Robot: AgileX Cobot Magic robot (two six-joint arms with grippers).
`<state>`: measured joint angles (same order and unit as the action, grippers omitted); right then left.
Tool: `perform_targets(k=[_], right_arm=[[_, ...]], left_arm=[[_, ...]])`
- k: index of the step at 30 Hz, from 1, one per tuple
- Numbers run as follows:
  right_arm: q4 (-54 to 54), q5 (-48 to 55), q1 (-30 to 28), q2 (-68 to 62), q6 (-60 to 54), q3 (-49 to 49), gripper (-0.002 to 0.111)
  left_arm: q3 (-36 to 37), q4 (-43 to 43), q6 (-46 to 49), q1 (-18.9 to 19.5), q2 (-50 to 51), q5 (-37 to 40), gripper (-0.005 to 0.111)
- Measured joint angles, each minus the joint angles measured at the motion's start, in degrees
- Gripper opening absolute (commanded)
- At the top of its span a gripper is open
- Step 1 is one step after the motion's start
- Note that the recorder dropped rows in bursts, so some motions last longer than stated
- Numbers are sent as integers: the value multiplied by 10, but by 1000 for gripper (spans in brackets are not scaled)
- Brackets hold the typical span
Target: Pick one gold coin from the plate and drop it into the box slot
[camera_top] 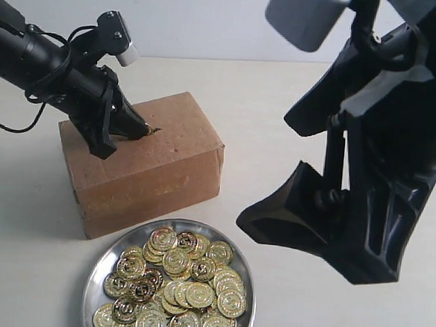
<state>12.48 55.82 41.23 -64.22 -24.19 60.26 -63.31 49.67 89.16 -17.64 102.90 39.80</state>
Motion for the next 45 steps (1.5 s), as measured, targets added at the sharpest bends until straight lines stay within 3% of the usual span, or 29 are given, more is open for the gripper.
perform_targets(k=[4, 6, 16, 18, 21, 31, 38, 40, 45], right_arm=[[0, 1, 0, 0, 0, 0, 90], [0, 1, 0, 0, 0, 0, 90], [0, 1, 0, 0, 0, 0, 90], [-1, 1, 0, 0, 0, 0, 90], [-3, 2, 0, 0, 0, 0, 90], [-4, 2, 0, 0, 0, 0, 90], [-4, -30, 0, 7, 0, 0, 90], [-4, -82, 0, 30, -2, 0, 90], [-6, -323, 0, 132, -10, -88, 90]], left_arm=[[-1, 2, 2, 0, 1, -3, 32], [-1, 2, 2, 0, 1, -7, 37], [-1, 3, 2, 0, -8, -12, 36], [-10, 1, 2, 0, -34, -12, 33], [-23, 1, -33, 0, -93, -23, -1], [-28, -7, -194, 0, -363, -33, 0], [77, -13, -259, 0, -570, -29, 0], [125, -12, -278, 0, -635, -56, 0], [252, 17, -286, 0, -752, -142, 0]])
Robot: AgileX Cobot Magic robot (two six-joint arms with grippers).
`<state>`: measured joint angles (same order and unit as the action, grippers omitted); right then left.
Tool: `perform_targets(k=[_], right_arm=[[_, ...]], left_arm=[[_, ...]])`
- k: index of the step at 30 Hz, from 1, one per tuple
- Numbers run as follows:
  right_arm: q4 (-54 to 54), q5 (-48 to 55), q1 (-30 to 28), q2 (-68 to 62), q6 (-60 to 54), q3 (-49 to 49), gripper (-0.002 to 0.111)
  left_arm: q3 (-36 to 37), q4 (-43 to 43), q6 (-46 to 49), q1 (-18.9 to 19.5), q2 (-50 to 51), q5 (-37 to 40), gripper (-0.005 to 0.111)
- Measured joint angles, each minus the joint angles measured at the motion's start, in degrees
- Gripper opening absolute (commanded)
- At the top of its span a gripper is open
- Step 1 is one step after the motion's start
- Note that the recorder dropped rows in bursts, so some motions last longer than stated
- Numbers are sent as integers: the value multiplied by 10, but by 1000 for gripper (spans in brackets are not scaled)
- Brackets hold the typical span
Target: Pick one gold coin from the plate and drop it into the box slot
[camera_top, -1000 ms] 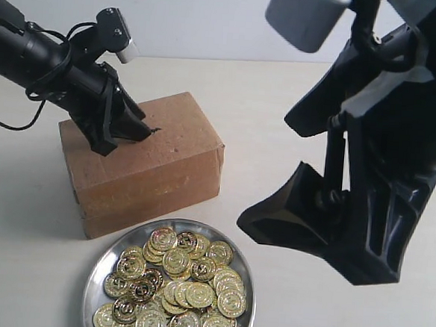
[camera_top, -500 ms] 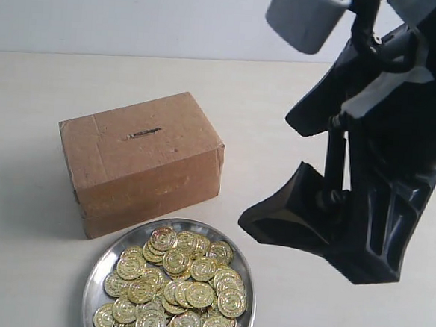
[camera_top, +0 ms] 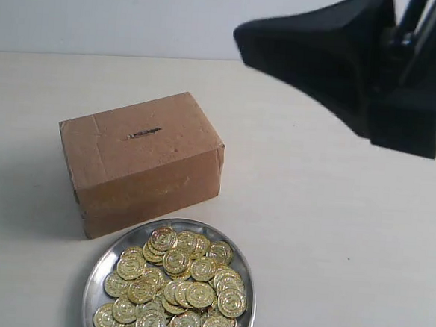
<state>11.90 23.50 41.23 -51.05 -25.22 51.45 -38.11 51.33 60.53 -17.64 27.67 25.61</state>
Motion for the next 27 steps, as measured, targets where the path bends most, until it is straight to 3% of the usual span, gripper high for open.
perform_targets(k=[3, 7, 10, 12, 27], right_arm=[[0, -153, 0, 58, -2, -92, 90], [34, -367, 0, 107, -2, -222, 90], [80, -440, 0, 108, -5, -284, 90], [93, -451, 0, 108, -13, -309, 90], [99, -417, -19, 165, -19, -315, 90]], left_arm=[[61, 51, 36, 0, -41, -61, 0], [128, 262, 259, 0, -86, -86, 0], [162, 425, 456, 0, -106, -86, 0], [179, 462, 508, 0, -114, -86, 0], [192, 480, 528, 0, -120, -93, 0]])
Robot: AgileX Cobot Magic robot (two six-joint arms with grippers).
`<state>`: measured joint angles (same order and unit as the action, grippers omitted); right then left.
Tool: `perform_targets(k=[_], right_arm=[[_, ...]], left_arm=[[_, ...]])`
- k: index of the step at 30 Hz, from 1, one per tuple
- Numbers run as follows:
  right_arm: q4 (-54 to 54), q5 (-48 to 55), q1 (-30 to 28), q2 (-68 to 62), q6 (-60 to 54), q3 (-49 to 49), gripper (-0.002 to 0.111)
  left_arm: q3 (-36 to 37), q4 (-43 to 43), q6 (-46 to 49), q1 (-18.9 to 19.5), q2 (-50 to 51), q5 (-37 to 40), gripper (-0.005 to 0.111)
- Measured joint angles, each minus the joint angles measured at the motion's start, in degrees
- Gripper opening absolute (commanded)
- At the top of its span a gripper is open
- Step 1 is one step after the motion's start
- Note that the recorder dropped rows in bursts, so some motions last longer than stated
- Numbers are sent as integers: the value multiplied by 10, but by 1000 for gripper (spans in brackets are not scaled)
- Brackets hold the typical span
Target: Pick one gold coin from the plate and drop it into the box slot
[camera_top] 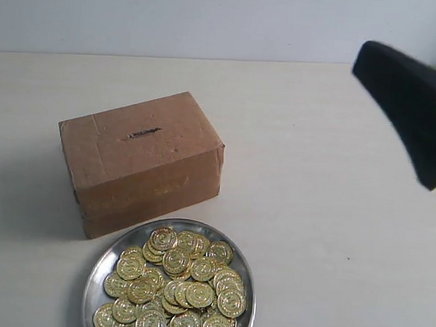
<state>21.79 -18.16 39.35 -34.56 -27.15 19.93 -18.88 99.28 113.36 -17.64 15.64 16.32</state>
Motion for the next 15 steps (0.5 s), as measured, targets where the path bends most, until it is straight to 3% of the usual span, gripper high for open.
perform_targets(k=[2, 12, 15], right_arm=[[0, 10, -30, 31, 0, 0, 90], [8, 16, -295, 213, 0, 0, 90], [8, 16, -347, 266, 0, 0, 90]], left_arm=[[0, 0, 0, 12, -13, 1, 0], [0, 1, 1, 218, -148, 10, 0], [0, 1, 1, 242, -155, 11, 0]])
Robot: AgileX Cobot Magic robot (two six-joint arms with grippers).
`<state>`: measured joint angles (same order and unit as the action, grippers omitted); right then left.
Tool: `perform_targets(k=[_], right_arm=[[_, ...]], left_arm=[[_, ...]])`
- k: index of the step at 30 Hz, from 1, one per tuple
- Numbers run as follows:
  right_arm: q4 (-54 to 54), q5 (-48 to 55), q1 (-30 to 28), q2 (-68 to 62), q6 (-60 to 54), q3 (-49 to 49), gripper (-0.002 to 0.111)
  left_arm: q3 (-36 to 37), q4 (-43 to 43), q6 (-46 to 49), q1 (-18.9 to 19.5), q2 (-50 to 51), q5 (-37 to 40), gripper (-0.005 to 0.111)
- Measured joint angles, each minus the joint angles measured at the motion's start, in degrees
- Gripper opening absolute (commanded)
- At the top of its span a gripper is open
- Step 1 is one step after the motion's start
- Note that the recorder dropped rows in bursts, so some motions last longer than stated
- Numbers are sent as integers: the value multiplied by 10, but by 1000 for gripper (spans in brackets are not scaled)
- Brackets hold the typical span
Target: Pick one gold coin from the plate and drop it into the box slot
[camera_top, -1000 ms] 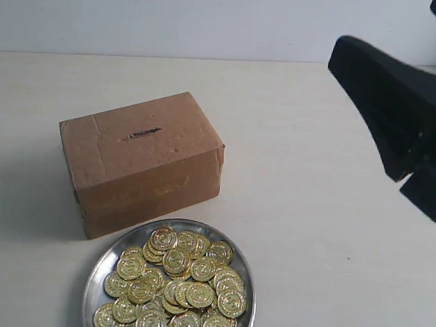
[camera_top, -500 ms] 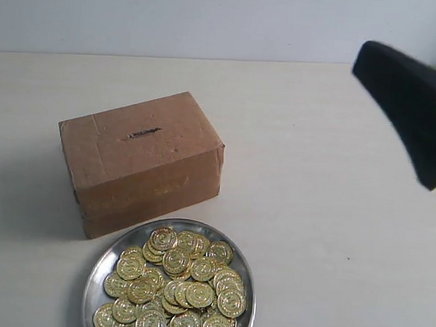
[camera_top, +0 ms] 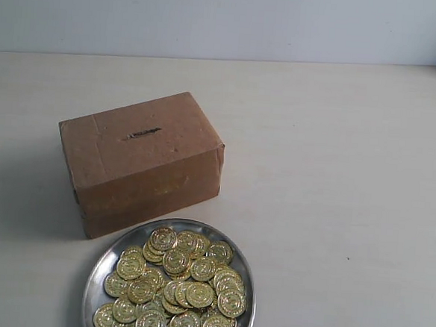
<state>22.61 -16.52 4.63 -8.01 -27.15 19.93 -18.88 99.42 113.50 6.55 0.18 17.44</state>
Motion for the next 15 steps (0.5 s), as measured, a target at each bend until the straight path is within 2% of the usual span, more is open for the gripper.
perform_targets(k=[5, 15], right_arm=[[0, 0, -29, 72, 0, 0, 90], [0, 4, -30, 77, 0, 0, 90]], left_arm=[[0, 0, 0, 2, 0, 0, 0], [0, 0, 0, 2, 0, 0, 0]])
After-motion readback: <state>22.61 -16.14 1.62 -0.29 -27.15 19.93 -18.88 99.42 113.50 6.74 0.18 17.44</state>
